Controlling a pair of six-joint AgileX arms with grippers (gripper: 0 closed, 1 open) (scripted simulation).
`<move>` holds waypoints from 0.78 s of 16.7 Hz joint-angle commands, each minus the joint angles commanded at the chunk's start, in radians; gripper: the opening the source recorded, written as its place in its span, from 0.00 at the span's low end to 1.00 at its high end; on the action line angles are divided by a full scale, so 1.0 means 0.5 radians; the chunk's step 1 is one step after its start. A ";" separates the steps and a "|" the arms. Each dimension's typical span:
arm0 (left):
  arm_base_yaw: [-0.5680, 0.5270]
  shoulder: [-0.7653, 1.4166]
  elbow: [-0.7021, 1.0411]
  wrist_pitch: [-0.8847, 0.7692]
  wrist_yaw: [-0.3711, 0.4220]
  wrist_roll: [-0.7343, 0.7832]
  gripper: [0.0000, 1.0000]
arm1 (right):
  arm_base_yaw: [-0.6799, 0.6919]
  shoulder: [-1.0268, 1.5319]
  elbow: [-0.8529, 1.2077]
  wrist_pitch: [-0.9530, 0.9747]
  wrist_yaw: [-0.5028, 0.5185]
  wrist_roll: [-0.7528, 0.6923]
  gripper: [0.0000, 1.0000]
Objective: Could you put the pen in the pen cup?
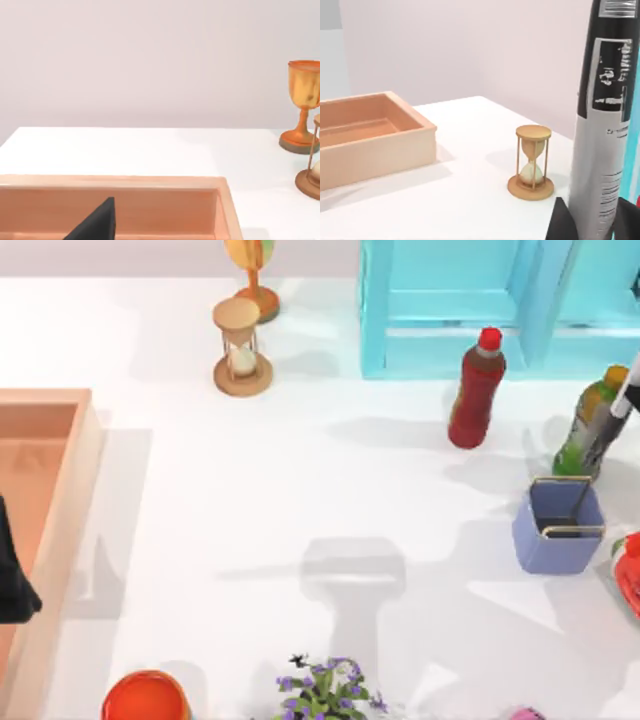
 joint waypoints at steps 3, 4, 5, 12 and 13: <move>0.000 0.000 0.000 0.000 0.000 0.000 1.00 | 0.000 0.000 0.000 0.001 0.000 0.000 0.00; 0.000 0.000 0.000 0.000 0.000 0.000 1.00 | 0.000 0.000 0.000 0.001 0.000 0.000 0.08; 0.000 0.000 0.000 0.000 0.000 0.000 1.00 | 0.000 0.000 0.000 0.001 0.000 0.000 0.15; 0.000 0.000 0.000 0.000 0.000 0.000 1.00 | 0.000 0.000 0.000 0.001 0.000 0.000 0.68; 0.000 0.000 0.000 0.000 0.000 0.000 1.00 | 0.000 0.000 0.000 0.001 0.000 0.000 0.75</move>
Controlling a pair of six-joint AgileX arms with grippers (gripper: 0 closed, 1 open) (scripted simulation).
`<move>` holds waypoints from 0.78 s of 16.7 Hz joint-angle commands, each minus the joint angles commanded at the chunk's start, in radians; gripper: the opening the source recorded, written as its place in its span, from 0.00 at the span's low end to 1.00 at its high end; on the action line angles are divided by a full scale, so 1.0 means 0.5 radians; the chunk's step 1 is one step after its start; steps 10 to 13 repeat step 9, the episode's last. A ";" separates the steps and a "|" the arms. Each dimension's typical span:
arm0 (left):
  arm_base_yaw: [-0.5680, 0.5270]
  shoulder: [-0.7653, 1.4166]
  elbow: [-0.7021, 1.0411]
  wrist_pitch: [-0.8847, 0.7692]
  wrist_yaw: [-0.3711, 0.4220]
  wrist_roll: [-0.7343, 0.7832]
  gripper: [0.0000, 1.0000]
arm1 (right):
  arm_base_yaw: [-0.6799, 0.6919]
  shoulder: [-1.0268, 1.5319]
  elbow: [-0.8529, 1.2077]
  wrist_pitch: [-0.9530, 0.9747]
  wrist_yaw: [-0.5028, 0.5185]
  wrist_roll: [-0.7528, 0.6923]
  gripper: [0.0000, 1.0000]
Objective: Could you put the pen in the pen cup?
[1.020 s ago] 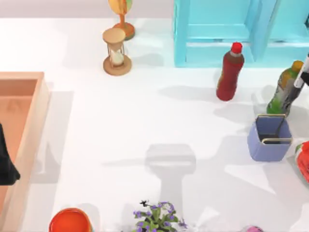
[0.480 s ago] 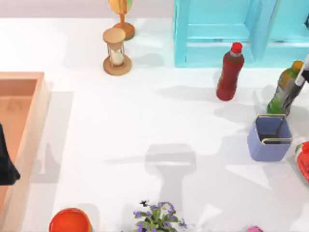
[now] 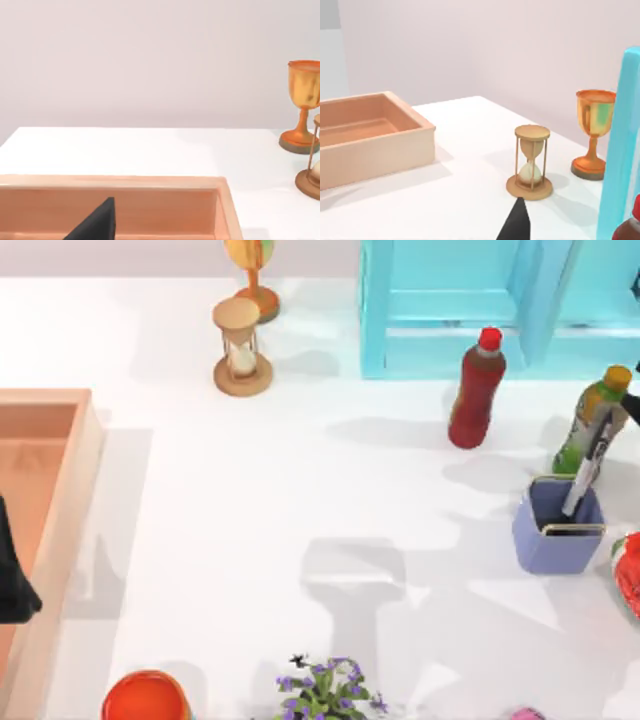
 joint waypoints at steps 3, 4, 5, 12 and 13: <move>0.000 0.000 0.000 0.000 0.000 0.000 1.00 | 0.000 0.000 0.000 0.000 0.000 0.000 0.98; 0.000 0.000 0.000 0.000 0.000 0.000 1.00 | 0.000 0.000 0.000 0.000 0.000 0.000 1.00; 0.000 0.000 0.000 0.000 0.000 0.000 1.00 | 0.000 0.000 0.000 0.000 0.000 0.000 1.00; 0.000 0.000 0.000 0.000 0.000 0.000 1.00 | 0.000 0.000 0.000 0.000 0.000 0.000 1.00; 0.000 0.000 0.000 0.000 0.000 0.000 1.00 | 0.000 0.000 0.000 0.000 0.000 0.000 1.00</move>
